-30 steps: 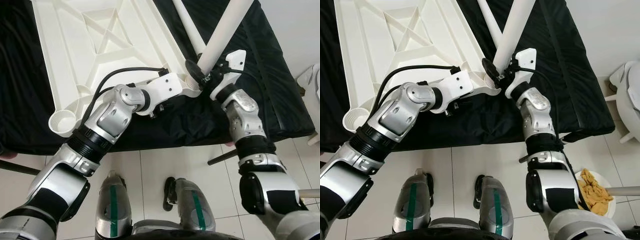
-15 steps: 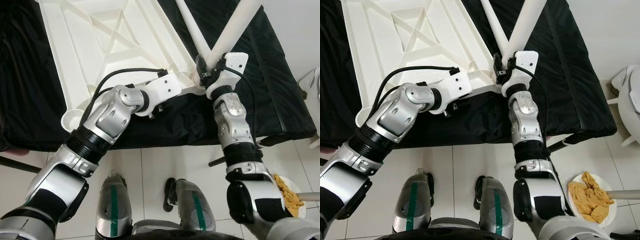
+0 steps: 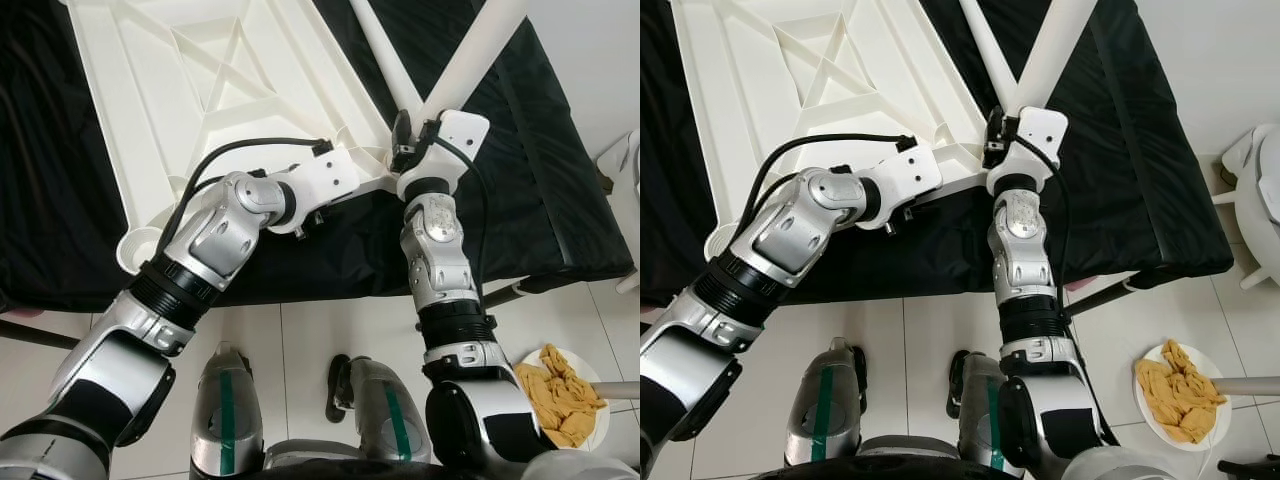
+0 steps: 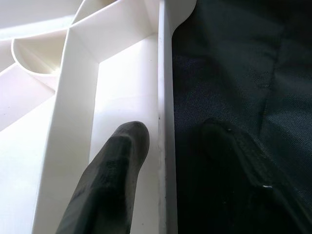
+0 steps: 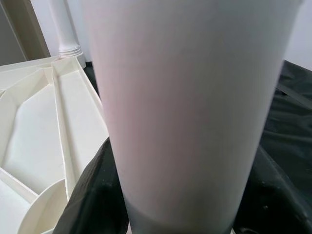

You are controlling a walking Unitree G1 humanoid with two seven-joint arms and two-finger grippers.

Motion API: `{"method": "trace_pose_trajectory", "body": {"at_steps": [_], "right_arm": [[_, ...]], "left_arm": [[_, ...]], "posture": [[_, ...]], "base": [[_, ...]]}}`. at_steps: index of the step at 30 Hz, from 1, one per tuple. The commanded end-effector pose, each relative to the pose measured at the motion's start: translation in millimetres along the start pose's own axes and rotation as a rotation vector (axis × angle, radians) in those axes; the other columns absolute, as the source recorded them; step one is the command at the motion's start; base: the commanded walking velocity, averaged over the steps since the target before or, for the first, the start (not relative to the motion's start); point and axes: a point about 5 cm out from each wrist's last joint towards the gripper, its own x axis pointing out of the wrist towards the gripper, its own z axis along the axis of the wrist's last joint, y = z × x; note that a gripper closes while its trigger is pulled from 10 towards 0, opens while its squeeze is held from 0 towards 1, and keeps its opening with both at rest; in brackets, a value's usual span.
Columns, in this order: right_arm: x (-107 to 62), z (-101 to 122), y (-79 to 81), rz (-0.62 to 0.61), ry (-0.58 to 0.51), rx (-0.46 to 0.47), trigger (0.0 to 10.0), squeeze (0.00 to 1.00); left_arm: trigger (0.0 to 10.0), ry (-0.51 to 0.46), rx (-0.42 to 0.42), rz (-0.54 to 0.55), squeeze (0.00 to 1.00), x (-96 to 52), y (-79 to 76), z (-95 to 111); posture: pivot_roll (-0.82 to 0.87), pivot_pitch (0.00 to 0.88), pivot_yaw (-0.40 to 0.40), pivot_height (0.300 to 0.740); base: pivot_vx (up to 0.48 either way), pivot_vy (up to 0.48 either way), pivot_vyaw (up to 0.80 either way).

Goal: Building children table

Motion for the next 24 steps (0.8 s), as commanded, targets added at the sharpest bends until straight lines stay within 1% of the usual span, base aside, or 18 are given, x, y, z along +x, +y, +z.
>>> {"method": "trace_pose_trajectory", "body": {"at_steps": [1,10,20,21,22,23,24], "right_arm": [[-4.8,-12,-5.3,-0.013,0.068,0.011,10.0,0.0],[-9.0,-12,-4.8,0.003,0.079,-0.005,10.0,0.0],[-6.0,-10,-19.8,-0.02,0.075,-0.038,10.0,0.0],[-5.6,-10,-22.2,-0.018,0.077,-0.04,10.0,0.53],[-5.6,-10,-22.2,-0.018,0.077,-0.04,10.0,0.53],[-5.3,-10,-24.8,0.005,0.081,-0.041,10.0,1.0],[-5.1,-10,-25.3,0.019,0.081,-0.042,10.0,1.0]], "left_arm": [[10.0,0.013,0.004,-0.014,0.0,1.1,-3.4,-1],[10.0,0.011,0.005,-0.012,0.0,1.4,-3.0,0],[10.0,0.006,0.003,-0.015,0.0,3.1,-4.7,1],[10.0,0.007,0.002,-0.015,0.0,3.2,-4.9,1],[10.0,0.007,0.002,-0.015,0.0,3.2,-4.9,1],[10.0,0.008,0.001,-0.013,0.0,3.3,-4.7,0],[10.0,0.009,0.001,-0.011,0.0,3.3,-4.3,0]], "posture": [[0.03,0.044,-0.066,0.74],[0.02,0.043,-0.067,0.74],[0.02,0.048,-0.068,0.74],[0.02,0.048,-0.068,0.74],[0.02,0.048,-0.068,0.74],[0.02,0.045,-0.069,0.74],[0.02,0.045,-0.069,0.74]], "base": [[0.0,0.0,0.0],[0.0,0.0,0.0],[0.0,0.0,0.0],[0.0,0.0,0.0],[0.0,0.0,0.0],[0.0,0.0,0.0],[0.0,0.0,0.0]]}}
